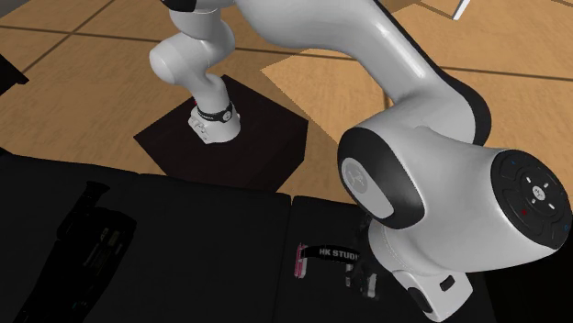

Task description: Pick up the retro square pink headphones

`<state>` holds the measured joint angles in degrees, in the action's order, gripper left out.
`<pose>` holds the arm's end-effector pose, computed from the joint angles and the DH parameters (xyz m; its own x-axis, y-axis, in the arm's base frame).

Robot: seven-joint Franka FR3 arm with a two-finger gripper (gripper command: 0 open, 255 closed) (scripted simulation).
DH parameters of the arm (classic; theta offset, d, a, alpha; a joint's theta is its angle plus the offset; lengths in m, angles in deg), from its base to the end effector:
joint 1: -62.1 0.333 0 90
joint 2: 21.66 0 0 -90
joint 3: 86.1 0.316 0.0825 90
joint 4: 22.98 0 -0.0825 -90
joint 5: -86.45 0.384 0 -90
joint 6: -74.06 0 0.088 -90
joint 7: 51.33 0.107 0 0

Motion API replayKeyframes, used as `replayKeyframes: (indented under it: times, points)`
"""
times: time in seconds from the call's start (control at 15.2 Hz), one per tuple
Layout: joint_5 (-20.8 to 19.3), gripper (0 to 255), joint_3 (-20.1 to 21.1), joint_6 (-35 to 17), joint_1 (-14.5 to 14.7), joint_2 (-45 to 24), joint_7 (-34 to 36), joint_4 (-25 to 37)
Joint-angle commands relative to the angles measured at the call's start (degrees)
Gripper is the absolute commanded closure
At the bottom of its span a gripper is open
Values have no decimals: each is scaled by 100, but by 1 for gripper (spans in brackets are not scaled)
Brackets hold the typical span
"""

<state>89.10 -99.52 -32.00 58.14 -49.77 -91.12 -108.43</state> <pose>0.6561 -0.1765 0.3845 0.9138 0.3837 -0.1330 0.3841 -0.9230 -0.0237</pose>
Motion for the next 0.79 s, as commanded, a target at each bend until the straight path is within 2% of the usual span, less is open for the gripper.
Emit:
replayKeyframes:
  times: [0.0, 0.53, 0.73]
  points:
    - [1, 255, 1, -11, 1, -3, 2, -5]
    - [2, 255, 1, -16, 1, -5, 1, -9]
    - [-11, 255, -7, 186, 0, 53, 0, 136]
